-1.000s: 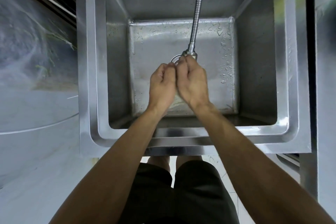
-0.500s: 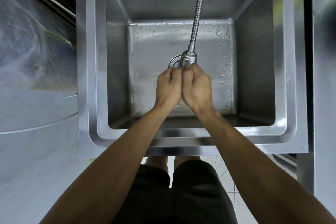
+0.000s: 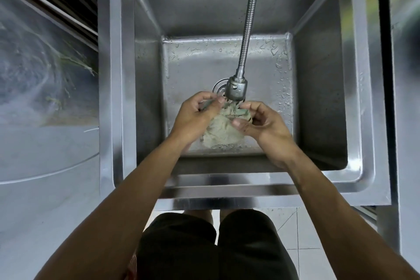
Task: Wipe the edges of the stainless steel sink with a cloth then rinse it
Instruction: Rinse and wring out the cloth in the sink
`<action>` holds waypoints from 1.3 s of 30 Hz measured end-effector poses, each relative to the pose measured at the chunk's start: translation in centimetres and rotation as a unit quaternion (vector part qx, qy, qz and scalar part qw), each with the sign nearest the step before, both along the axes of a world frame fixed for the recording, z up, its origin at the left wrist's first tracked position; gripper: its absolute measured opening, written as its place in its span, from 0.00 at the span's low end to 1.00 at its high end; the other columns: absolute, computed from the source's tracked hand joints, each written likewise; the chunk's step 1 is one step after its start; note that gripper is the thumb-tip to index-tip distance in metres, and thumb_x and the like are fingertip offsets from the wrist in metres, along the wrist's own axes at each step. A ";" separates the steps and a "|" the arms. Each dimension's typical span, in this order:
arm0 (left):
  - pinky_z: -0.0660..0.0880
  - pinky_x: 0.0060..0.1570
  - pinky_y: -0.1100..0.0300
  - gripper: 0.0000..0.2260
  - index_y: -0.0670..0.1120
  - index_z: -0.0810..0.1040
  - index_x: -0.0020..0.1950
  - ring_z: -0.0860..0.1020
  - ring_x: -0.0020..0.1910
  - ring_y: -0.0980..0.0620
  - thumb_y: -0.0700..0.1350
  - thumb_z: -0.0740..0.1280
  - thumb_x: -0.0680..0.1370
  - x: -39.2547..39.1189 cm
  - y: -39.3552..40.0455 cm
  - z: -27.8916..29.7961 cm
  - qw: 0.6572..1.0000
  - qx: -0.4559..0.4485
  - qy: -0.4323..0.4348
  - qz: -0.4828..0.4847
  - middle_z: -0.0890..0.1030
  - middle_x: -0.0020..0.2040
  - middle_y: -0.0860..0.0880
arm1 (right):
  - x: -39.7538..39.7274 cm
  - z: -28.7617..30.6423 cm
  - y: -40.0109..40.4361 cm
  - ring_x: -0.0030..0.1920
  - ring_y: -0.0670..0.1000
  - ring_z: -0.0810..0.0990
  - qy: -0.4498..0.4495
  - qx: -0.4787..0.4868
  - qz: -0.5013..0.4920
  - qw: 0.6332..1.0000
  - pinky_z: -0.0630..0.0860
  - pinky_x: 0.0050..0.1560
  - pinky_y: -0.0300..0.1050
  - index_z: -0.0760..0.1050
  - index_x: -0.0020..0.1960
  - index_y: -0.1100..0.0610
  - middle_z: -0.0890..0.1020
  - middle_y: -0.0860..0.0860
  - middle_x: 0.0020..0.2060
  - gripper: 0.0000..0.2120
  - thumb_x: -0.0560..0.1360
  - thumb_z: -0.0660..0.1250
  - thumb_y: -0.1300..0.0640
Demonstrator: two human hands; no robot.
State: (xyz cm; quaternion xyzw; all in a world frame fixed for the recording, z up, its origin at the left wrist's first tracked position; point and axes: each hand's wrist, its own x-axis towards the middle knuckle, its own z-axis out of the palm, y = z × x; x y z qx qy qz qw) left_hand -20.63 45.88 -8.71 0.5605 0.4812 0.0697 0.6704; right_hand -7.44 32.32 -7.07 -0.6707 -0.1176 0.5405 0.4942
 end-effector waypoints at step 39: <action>0.83 0.43 0.53 0.18 0.48 0.79 0.67 0.81 0.39 0.56 0.54 0.72 0.79 15.0 15.7 0.0 0.883 0.469 -0.022 0.008 0.80 0.62 0.52 | 8.9 3.8 8.5 0.46 0.48 0.86 -0.150 0.051 0.194 0.968 0.81 0.53 0.42 0.87 0.52 0.52 0.88 0.45 0.48 0.09 0.76 0.75 0.64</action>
